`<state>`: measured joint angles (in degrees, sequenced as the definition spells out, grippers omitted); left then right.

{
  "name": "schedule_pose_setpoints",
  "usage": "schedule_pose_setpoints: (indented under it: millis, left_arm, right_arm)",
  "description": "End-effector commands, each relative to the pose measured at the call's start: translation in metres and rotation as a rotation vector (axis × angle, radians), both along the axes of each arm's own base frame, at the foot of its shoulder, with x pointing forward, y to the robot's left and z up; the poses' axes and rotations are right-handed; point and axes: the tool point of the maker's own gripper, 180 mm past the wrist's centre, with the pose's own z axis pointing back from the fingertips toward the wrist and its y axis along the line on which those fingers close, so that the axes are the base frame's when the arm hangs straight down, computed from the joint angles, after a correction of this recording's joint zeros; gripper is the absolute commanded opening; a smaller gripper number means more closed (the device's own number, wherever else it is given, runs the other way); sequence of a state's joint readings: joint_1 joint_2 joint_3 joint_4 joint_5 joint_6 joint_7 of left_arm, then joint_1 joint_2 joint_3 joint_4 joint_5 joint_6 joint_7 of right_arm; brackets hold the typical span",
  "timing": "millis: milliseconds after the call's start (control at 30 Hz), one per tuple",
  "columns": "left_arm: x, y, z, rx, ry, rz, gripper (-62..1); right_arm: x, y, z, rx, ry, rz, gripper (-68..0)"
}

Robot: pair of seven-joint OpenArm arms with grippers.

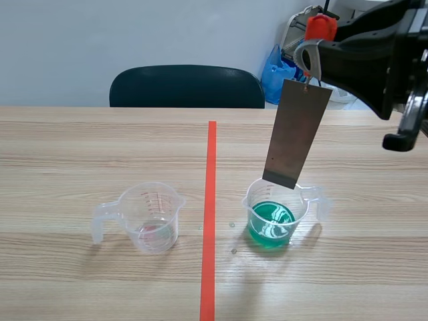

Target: Do the redox reaction experiment

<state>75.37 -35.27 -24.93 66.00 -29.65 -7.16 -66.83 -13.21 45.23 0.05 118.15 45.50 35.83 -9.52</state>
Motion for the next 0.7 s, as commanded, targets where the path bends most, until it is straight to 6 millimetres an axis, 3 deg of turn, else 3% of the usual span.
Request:
schedule_pose_setpoints:
  millis: [0, 667]
  left_arm:
    - [0.001, -0.005, -0.001, -0.011, 0.004, -0.001, 1.4]
    - [0.005, -0.012, 0.008, -0.025, -0.052, -0.014, 1.4]
  right_arm:
    - [0.000, 0.001, 0.013, 0.017, -0.038, 0.007, -66.9]
    - [0.000, 0.001, 0.013, 0.017, -0.038, 0.007, -66.9]
